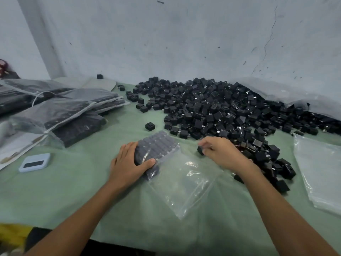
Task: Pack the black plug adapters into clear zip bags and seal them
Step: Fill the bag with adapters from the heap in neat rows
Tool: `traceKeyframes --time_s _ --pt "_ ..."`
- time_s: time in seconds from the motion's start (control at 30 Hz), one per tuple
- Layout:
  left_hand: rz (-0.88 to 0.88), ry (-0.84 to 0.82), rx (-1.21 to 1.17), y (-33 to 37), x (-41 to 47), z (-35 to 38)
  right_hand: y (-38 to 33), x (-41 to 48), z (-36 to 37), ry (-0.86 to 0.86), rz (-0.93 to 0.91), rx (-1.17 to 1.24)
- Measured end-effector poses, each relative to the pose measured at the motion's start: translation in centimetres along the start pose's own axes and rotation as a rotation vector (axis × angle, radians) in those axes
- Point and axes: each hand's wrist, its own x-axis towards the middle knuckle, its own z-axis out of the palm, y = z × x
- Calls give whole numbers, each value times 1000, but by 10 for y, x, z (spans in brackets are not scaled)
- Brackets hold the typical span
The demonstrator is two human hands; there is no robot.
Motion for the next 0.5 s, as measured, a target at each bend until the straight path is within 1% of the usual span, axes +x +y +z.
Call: traceKeyframes --time_s 0.07,0.1,0.17,0.23,0.27,0.3,0.4,0.43,0.5 --pt "1 -5 -3 -1 -1 0 9 29 20 -92 20 -288" --pt "2 -6 -2 -1 -1 0 13 38 26 -95 39 -408" --pt "1 -1 -5 -1 -1 0 20 49 33 -47 67 -534" --pt "5 9 -8 -2 0 -1 24 53 35 47 45 -573" --pt "6 9 -8 -2 0 -1 25 53 32 82 38 -518" --pt "5 4 -7 -2 0 -1 23 49 27 104 51 -372" --pt "2 -2 -4 -3 1 0 17 12 6 162 115 277" --pt "1 0 -1 -3 1 1 16 -6 -1 195 125 437" --pt "-2 1 5 -3 1 1 21 -50 -12 224 148 621"
